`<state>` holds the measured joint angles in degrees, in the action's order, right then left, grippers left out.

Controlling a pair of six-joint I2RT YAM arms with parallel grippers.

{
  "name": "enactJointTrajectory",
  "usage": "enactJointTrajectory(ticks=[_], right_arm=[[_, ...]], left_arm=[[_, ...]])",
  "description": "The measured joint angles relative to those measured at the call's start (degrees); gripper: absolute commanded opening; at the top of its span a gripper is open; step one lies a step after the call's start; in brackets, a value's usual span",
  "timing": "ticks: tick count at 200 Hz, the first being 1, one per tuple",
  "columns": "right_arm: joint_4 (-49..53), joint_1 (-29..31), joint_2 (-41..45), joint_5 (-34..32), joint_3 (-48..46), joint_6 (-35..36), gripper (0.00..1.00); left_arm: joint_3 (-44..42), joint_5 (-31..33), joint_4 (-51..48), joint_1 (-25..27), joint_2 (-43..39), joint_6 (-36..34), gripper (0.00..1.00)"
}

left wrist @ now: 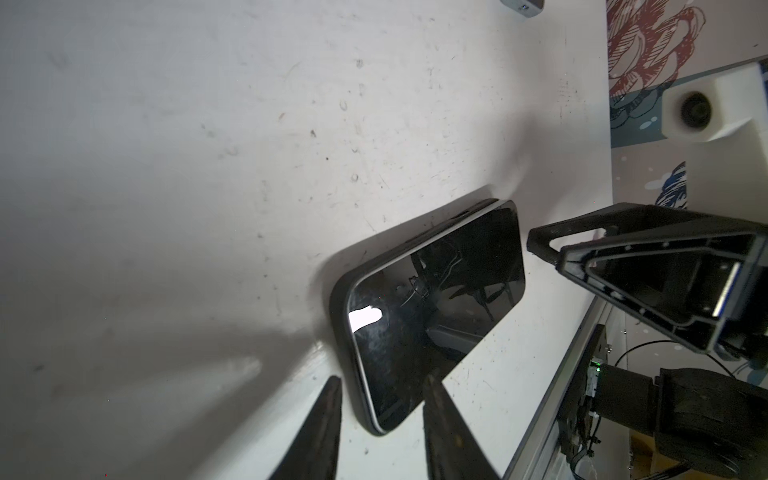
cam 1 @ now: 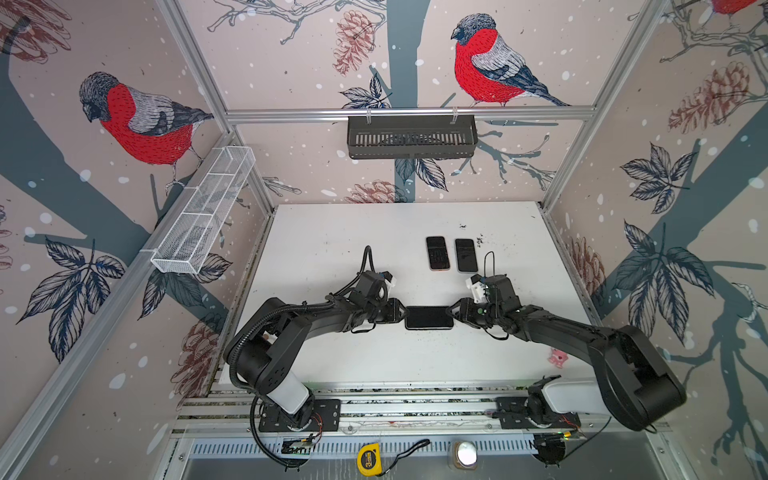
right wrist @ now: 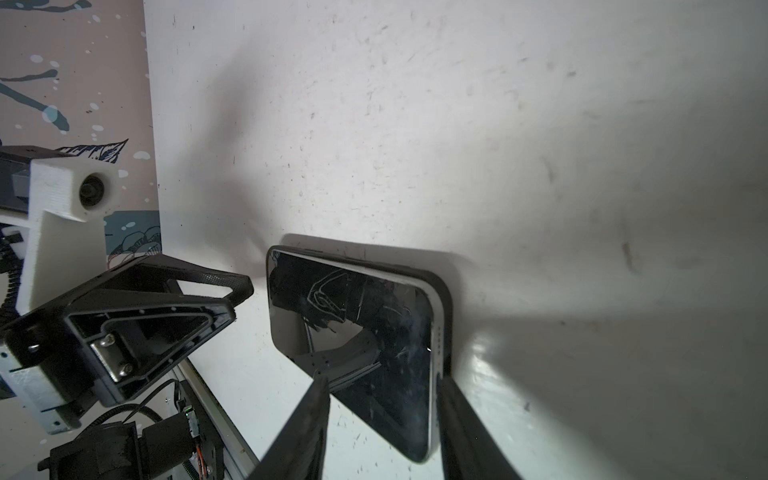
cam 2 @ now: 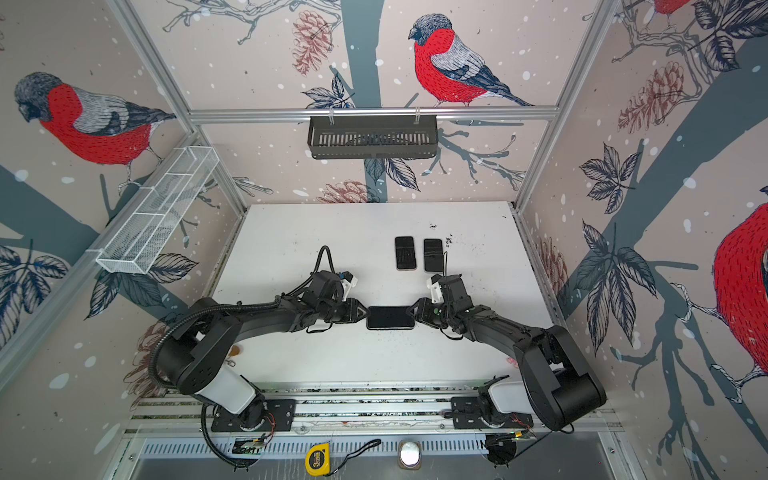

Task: Put the phone into the phone case

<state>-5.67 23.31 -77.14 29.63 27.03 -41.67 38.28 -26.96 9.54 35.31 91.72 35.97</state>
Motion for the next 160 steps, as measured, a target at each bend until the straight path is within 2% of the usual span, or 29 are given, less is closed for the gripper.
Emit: enactJointTrajectory(ticks=[29,57,140,160], right_arm=[[0.5,-0.4,0.8,0.0,-0.4,0.7,0.37],[0.9,-0.4,1.3,0.0,-1.0,1.3,0.34],[0.9,-0.1,1.7,0.0,-2.9,1.5,0.33],[0.7,0.2,1.5,0.0,-3.2,1.4,0.33]], left_arm=[[2.0,2.1,-3.2,1.3,1.5,-1.5,0.24],[4.9,5.4,-7.0,2.8,3.2,-3.0,0.23],[12.7,11.0,-15.8,5.2,7.8,-6.3,0.23],[13.4,11.7,-16.0,5.7,8.3,-6.4,0.2]])
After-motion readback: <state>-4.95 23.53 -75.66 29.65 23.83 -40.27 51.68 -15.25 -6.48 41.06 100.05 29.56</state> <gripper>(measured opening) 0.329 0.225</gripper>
